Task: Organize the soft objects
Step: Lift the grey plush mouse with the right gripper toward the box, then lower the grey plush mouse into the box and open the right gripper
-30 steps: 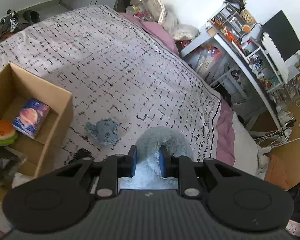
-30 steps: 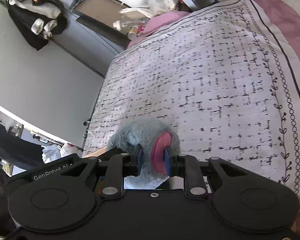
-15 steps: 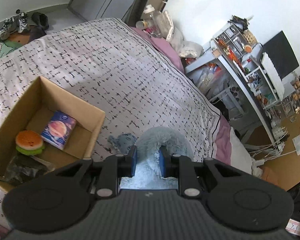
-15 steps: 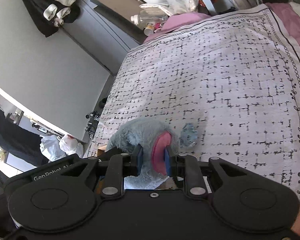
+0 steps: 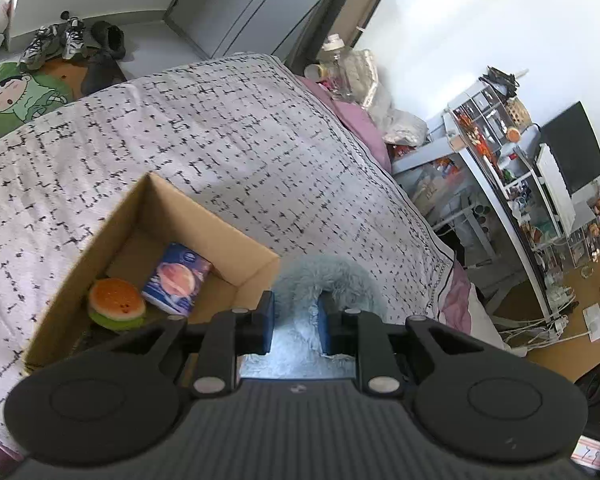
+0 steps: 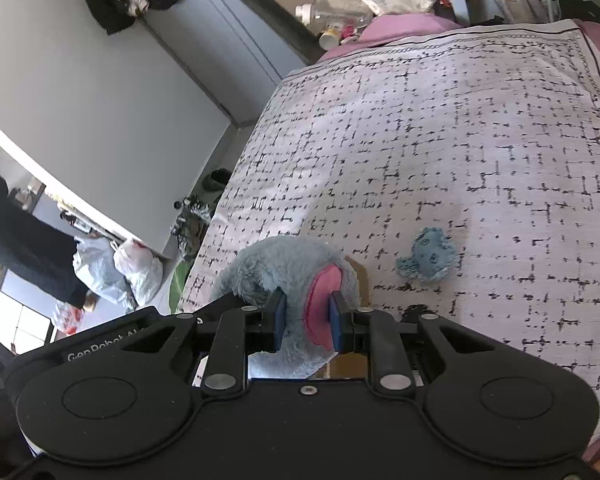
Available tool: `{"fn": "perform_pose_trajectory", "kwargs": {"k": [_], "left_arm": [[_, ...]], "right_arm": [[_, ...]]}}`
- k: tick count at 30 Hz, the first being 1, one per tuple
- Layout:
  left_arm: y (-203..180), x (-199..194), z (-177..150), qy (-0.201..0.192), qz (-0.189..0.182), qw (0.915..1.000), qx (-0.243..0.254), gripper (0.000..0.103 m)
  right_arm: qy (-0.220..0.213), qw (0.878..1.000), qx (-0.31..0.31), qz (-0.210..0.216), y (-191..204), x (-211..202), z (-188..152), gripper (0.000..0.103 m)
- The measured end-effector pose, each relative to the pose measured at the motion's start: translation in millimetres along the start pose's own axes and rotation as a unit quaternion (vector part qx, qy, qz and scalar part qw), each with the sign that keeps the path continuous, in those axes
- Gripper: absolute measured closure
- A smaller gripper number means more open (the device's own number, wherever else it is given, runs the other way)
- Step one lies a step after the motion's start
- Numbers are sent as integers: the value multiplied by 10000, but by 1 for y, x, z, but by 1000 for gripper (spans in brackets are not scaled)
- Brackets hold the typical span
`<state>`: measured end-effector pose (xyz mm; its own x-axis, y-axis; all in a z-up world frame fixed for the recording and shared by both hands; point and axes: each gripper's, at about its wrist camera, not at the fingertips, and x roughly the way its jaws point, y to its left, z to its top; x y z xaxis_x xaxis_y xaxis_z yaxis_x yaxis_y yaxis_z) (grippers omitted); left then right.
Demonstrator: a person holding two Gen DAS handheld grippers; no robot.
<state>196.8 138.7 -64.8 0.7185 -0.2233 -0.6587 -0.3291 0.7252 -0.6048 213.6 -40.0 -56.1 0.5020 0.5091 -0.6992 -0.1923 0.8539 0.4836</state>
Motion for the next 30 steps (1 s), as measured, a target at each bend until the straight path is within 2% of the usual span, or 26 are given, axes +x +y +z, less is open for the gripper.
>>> {"fn": "perform_pose_trajectory", "kwargs": {"k": [16,18,22,26,30], "left_arm": [[64,7,1,153,150,9982,-555,83],[70,9,1,174,202,9979,-586,83],[81,17,-3,258,287,9962,-784,83],[86,29,-12,461,369,9945,-868,83],[86,40,-17,663,725,9915,-852,79]], "right_arm": [[480,9967,-581,-288,36,42,-25,76],[523,9962,-622,-325,36,45,-27,72],[503,9951,-712,-463,35,41,-29,57],[419,9948,-793,-490,32,30,-27,56],[341,9954,-757,-475,25,19,-23,55]]}}
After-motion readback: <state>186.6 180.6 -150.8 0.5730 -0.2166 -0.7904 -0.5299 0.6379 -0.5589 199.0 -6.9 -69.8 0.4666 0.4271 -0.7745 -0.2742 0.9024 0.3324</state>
